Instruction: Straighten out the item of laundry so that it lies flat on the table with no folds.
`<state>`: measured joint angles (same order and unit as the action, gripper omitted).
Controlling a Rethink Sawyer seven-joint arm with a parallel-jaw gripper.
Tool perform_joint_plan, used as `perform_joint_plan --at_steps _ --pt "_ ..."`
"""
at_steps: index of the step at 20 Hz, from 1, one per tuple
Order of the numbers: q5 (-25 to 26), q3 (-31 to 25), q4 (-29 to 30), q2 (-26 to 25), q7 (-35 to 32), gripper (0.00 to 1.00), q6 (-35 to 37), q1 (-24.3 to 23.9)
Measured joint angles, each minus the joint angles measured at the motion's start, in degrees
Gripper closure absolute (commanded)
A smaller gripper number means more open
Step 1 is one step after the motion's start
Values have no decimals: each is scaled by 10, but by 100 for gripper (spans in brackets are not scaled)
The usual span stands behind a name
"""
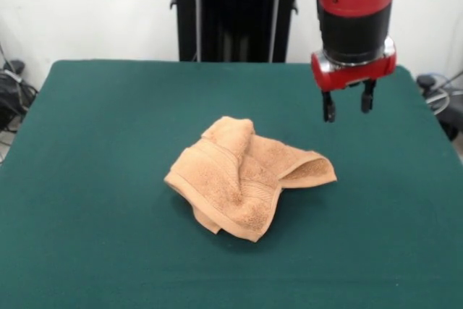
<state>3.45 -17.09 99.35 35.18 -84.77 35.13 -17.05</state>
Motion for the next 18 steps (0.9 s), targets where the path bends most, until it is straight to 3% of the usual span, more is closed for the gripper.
perform_joint_plan --at_steps 18 --pt "0 0 -53 -58 0 0 0 0"
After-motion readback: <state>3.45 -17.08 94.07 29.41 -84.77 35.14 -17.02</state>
